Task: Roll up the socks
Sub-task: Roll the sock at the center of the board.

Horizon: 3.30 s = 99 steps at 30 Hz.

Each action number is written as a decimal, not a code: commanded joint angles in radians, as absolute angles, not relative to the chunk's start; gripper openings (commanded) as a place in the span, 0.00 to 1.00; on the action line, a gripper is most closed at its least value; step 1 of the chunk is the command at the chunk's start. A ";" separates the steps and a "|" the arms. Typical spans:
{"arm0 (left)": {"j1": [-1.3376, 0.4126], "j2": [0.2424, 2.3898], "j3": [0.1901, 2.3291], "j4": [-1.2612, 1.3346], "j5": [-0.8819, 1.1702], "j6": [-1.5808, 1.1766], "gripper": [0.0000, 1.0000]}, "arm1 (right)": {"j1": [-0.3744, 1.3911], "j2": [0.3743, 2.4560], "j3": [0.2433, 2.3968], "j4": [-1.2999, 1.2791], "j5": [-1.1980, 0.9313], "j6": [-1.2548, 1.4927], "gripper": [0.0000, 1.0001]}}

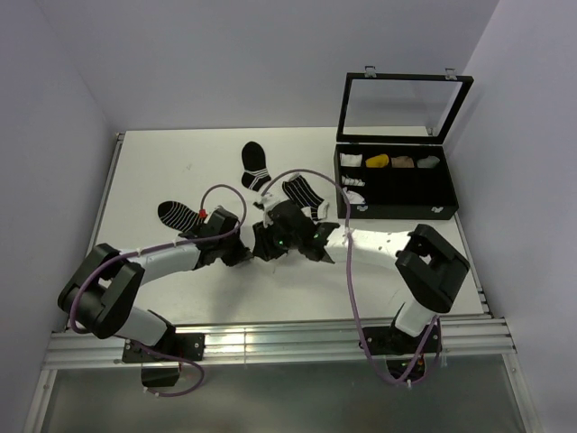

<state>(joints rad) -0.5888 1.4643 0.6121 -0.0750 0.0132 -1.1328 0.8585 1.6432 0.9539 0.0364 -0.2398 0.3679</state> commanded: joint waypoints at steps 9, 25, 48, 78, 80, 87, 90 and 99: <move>-0.615 1.440 0.655 -0.284 -0.060 -1.063 0.00 | 1.069 1.670 0.943 0.049 0.204 0.196 0.41; -0.618 1.436 0.641 -0.275 -0.044 -1.117 0.00 | 1.150 1.789 0.982 0.084 0.229 0.187 0.41; -0.618 1.141 0.471 -0.195 -0.103 -1.286 0.65 | 0.852 1.738 0.790 0.258 -0.344 0.439 0.00; -0.683 1.411 0.502 0.078 -0.052 -1.209 0.47 | 0.545 1.996 0.592 0.768 -0.730 0.868 0.00; -0.689 1.439 0.506 0.086 -0.048 -1.207 0.45 | 0.541 2.000 0.594 0.769 -0.732 0.871 0.00; -0.707 1.531 0.532 0.087 -0.043 -1.204 0.38 | 0.541 1.991 0.611 0.698 -0.706 0.841 0.02; -0.713 1.552 0.546 0.077 -0.048 -1.204 0.35 | 0.541 1.968 0.626 0.640 -0.686 0.809 0.06; -0.724 1.583 0.604 -0.032 -0.078 -1.197 0.01 | 0.600 1.749 0.704 0.275 -0.427 0.571 0.40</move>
<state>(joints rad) -0.7086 1.5440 0.6018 0.1211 -0.0509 -1.2304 0.5747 1.8149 0.6704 0.4999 -0.6472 0.7185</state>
